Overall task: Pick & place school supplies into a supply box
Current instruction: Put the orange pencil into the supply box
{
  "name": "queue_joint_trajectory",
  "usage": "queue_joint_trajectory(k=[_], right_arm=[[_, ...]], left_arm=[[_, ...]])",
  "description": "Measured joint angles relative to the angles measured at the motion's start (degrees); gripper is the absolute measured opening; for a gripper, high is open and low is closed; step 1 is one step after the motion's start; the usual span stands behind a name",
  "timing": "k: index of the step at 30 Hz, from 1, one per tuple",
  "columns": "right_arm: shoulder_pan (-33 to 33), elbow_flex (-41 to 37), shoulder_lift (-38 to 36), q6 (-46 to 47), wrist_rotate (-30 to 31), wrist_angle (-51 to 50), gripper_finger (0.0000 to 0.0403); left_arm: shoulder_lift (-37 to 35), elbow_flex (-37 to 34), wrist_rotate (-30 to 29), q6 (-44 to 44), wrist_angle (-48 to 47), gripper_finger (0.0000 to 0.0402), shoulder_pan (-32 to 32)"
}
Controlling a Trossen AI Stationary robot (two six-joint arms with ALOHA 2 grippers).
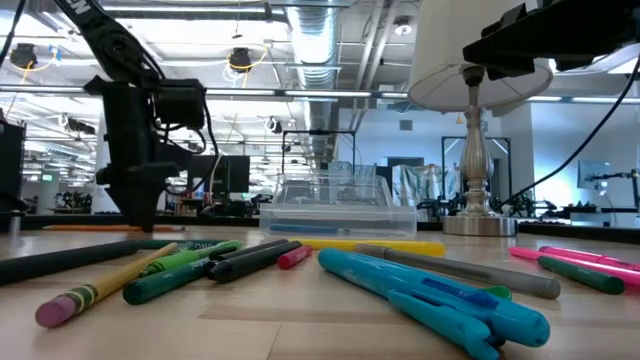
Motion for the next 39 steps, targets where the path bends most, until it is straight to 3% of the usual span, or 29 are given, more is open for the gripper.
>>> queue_joint_trajectory(k=[14,29,39], right_arm=[[0.0,0.0,0.02,0.13,0.02,0.24,0.0127],[0.0,0.0,0.0,4.32,0.06,0.22,0.0127],[0.0,0.0,0.01,4.92,0.07,0.22,0.0127]], left_arm=[[-0.66,0.29,0.26,-7.21,-2.09,0.0201,-6.67],[-0.59,1.33,3.38,-2.82,-2.64,0.0062,-7.82],[-0.61,1.22,4.15,2.3,5.12,0.0029,-7.64]])
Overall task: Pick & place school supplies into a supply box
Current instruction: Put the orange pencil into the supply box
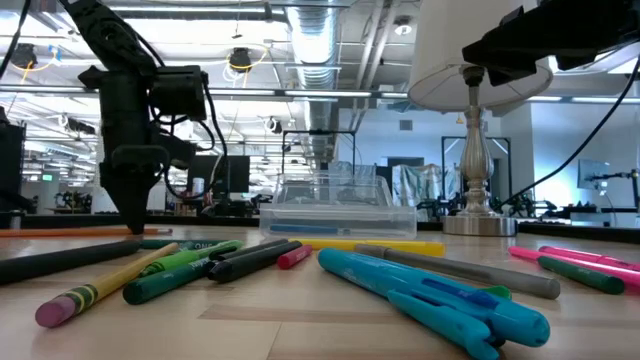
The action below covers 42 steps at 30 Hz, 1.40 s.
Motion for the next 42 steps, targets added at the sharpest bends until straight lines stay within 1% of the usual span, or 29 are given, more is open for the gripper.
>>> queue_joint_trajectory(k=[4,7,11,14,20,26,31,35,39,42], right_arm=[[0.0,0.0,-0.01,-0.12,0.0,0.0,0.0127],[0.0,0.0,-0.01,-0.26,0.0,-0.02,0.0127],[0.0,0.0,0.01,-0.11,0.0,-0.04,0.0127],[0.0,0.0,0.0,-0.07,0.0,-0.14,0.0127],[0.0,0.02,0.01,-0.02,0.0,-0.51,0.0127],[0.0,0.02,-0.01,-0.02,0.02,-0.55,0.0127],[0.0,0.02,-0.01,-0.02,0.0,-0.59,0.0127],[0.0,0.02,-0.01,0.0,0.0,-0.59,0.0127],[0.0,0.02,0.0,0.0,0.0,-0.59,0.0127],[0.0,0.02,0.0,0.0,0.0,-0.59,0.0127]], left_arm=[[0.07,0.46,-0.85,0.61,1.64,0.0012,0.69],[0.26,0.51,-1.63,0.32,5.14,0.001,0.99],[0.99,0.59,-0.04,0.43,10.97,0.0034,1.03],[1.98,0.64,1.07,1.48,11.66,0.0056,1.01],[3.25,0.99,1.08,3.37,8.18,0.0091,1.03],[3.28,1.05,1.68,4.79,6.04,0.0113,0.81],[3.22,1.08,1.58,5.21,0.95,0.0119,0.81],[3.13,1.16,1.56,3.77,-2.04,0.0119,0.81],[3.1,1.19,2.77,2.56,-3.34,0.0119,0.86],[3.1,1.19,3.1,3.57,-3.14,0.0119,0.85]])
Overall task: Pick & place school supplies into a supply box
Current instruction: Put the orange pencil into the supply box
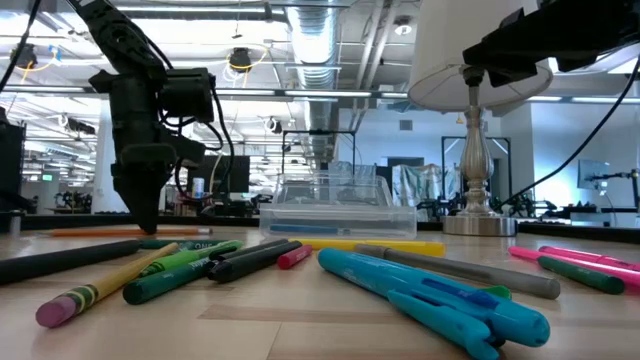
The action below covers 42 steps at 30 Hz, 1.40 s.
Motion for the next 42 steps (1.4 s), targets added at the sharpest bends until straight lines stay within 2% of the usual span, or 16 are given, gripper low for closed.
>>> queue_joint_trajectory(k=[6,13,28,39,42], right_arm=[[0.0,0.0,0.0,0.0,0.02,0.0,0.0127],[0.0,0.0,0.0,0.0,0.0,-0.04,0.0127],[0.0,0.0,-0.01,0.0,0.0,-0.09,0.0127],[0.0,0.0,0.01,0.0,0.0,-0.09,0.0127],[0.0,0.0,0.0,0.0,0.0,-0.19,0.0127]], left_arm=[[0.04,-0.11,-0.45,4.44,0.88,0.0102,-0.04],[0.07,-0.07,-1.1,4.43,-0.25,0.0075,-1.29],[0.09,-0.07,-4.39,-1.05,-0.35,0.0073,-9.64],[0.09,-0.07,-3.19,-0.27,-0.37,0.0073,-11.5],[0.09,-0.07,-2.69,0.44,-0.35,0.0062,-11.63]])
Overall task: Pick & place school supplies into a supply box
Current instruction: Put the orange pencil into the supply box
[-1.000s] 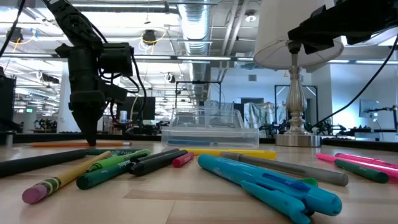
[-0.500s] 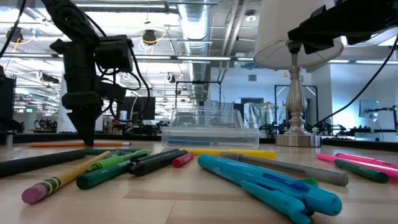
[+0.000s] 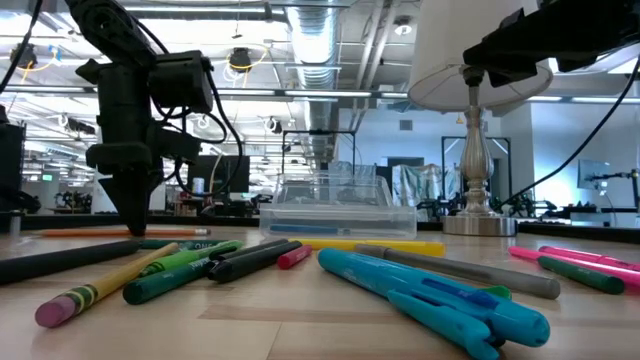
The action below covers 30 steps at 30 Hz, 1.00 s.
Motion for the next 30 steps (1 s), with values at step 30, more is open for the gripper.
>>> queue_joint_trajectory(k=[30], right_arm=[[-0.02,0.0,0.01,0.0,0.04,-0.8,0.0127]], left_arm=[[0.39,8.84,3.45,6.47,-7.37,0.0003,-0.76]])
